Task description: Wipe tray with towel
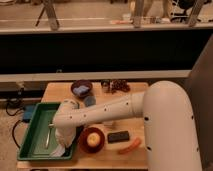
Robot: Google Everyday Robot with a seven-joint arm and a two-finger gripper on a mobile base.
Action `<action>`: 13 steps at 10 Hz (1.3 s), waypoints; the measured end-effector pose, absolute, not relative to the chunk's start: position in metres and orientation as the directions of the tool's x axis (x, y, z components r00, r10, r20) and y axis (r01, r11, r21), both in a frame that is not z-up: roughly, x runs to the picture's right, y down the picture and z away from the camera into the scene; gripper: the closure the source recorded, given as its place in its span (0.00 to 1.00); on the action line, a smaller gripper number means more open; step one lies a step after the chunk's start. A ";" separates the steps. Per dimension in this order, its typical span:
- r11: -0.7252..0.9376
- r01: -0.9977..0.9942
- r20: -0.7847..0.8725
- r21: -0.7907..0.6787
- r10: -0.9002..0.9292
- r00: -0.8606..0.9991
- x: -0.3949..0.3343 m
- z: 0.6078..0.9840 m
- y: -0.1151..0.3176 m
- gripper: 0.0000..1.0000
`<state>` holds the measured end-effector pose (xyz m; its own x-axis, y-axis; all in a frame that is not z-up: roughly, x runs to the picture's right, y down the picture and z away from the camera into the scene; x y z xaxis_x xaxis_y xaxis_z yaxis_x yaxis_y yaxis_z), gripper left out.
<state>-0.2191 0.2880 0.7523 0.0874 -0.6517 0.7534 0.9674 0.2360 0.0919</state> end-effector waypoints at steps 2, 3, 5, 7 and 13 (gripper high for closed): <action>0.229 0.967 0.749 0.107 -0.659 0.073 -0.223 0.748 0.288 1.00; 0.224 0.968 0.746 0.115 -0.663 0.065 -0.227 0.747 0.287 1.00; 0.212 0.969 0.741 0.129 -0.670 0.048 -0.236 0.746 0.284 1.00; 0.201 0.969 0.736 0.142 -0.676 0.033 -0.249 0.751 0.275 1.00; 0.248 0.964 0.731 0.091 -0.674 0.104 -0.259 0.828 0.206 1.00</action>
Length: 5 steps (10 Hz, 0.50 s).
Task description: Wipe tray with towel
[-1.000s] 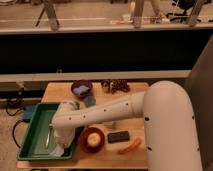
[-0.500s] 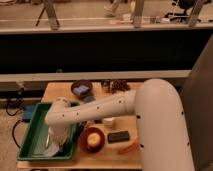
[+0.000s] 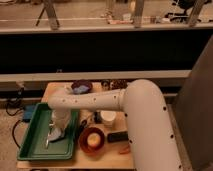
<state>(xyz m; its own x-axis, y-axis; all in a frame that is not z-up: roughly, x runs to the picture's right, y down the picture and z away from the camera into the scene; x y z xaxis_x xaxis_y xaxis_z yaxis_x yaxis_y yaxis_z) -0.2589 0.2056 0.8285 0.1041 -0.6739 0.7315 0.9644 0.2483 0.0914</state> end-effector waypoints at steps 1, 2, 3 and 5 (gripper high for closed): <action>0.255 0.963 0.726 0.081 -0.677 0.118 -0.260 0.839 0.191 1.00; 0.263 0.963 0.719 0.065 -0.681 0.138 -0.259 0.851 0.174 1.00; 0.271 0.961 0.715 0.054 -0.682 0.152 -0.259 0.858 0.163 1.00; 0.280 0.960 0.711 0.015 -0.678 0.187 -0.255 0.873 0.146 1.00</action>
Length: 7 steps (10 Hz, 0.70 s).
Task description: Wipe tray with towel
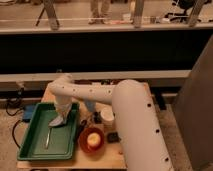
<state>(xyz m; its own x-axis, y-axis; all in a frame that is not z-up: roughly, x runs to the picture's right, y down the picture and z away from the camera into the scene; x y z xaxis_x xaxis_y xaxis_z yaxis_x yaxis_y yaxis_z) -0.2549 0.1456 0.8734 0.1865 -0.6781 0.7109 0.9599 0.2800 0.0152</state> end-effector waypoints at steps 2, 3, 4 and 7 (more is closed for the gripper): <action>0.280 0.960 0.709 -0.001 -0.676 0.198 -0.253 0.878 0.142 1.00; 0.278 0.961 0.709 -0.006 -0.676 0.200 -0.252 0.878 0.141 1.00; 0.278 0.960 0.709 -0.010 -0.675 0.203 -0.251 0.878 0.142 1.00; 0.266 0.964 0.706 -0.006 -0.681 0.193 -0.252 0.872 0.150 1.00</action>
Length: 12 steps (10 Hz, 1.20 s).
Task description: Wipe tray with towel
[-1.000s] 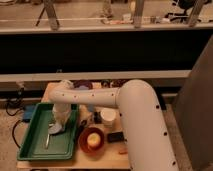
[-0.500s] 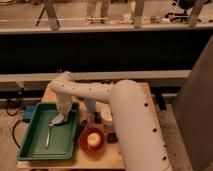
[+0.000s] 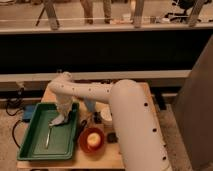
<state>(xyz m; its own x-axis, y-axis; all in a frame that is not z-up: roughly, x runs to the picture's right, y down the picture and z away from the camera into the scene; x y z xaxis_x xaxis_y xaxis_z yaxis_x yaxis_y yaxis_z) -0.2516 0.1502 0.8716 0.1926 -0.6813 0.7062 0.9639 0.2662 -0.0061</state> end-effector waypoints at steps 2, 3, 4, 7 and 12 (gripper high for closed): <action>0.254 0.967 0.705 0.009 -0.688 0.174 -0.253 0.860 0.165 1.00; 0.251 0.968 0.706 0.016 -0.688 0.167 -0.252 0.851 0.176 1.00; 0.251 0.968 0.709 0.020 -0.686 0.163 -0.249 0.841 0.189 1.00; 0.264 0.964 0.719 0.037 -0.677 0.158 -0.236 0.814 0.224 1.00; 0.241 0.967 0.747 0.089 -0.658 0.095 -0.222 0.757 0.277 1.00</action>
